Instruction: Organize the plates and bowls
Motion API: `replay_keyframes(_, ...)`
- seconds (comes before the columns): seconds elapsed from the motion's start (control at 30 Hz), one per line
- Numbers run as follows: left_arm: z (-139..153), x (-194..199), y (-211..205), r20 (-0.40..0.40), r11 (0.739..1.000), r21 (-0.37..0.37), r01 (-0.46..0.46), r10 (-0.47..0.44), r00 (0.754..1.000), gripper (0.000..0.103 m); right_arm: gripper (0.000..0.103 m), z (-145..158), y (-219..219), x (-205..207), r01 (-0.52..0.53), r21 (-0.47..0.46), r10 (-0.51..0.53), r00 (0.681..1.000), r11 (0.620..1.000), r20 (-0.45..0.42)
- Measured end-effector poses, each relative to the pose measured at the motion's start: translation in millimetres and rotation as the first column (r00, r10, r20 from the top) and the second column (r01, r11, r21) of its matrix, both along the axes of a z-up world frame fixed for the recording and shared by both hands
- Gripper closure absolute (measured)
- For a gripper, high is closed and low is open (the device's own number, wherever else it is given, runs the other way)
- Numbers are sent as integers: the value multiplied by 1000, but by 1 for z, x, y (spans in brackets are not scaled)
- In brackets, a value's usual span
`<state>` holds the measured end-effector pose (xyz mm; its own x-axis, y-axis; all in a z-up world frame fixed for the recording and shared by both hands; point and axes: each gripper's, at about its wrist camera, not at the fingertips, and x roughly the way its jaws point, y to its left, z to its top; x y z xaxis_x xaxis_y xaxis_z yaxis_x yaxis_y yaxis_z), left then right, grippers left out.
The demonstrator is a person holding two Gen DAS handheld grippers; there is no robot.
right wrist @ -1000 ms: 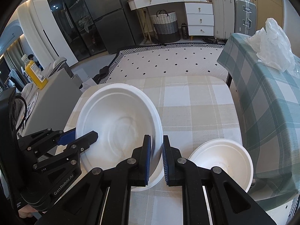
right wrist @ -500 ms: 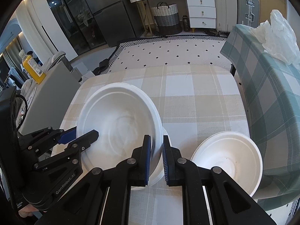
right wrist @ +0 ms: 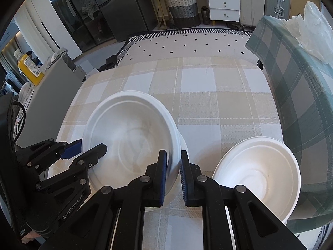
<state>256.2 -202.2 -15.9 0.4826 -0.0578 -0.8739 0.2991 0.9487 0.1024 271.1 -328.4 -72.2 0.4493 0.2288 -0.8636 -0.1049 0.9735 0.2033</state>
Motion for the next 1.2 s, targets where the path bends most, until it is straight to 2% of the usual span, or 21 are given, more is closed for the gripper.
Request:
replay_keyframes(0.37, -12, 0, -4, -11, 998, 54, 12, -11, 1000, 84, 88, -5, 8, -2, -11, -74, 11, 1000, 997, 0)
replay_keyframes(0.8, -21, 2, -3, -23, 997, 72, 8, -7, 1000, 83, 88, -7, 8, -1, -13, -71, 13, 1000, 997, -6)
replay_keyframes(0.87, -20, 2, -2, -21, 997, 72, 1, 0, 1000, 78, 84, -7, 8, -1, -10, -69, 10, 1000, 998, -5)
replay_keyframes(1.0, -15, 3, 5, -9, 998, 46, -30, 31, 999, 55, 79, -3, 6, -2, -3, -59, 3, 1000, 998, 0)
replay_keyframes(1.1, -7, 3, 10, 3, 999, 14, -47, 47, 999, 43, 70, 2, 2, -4, -2, -32, 2, 1000, 999, 7)
replay_keyframes(1.17, -1, 2, 12, 20, 999, -5, -51, 52, 998, 34, 56, 8, 1, -7, 2, -26, -1, 1000, 1000, 23)
replay_keyframes(1.2, 3, 0, 12, 31, 998, -10, -54, 55, 998, 31, 52, 11, 0, -8, 4, -21, -4, 999, 1000, 35)
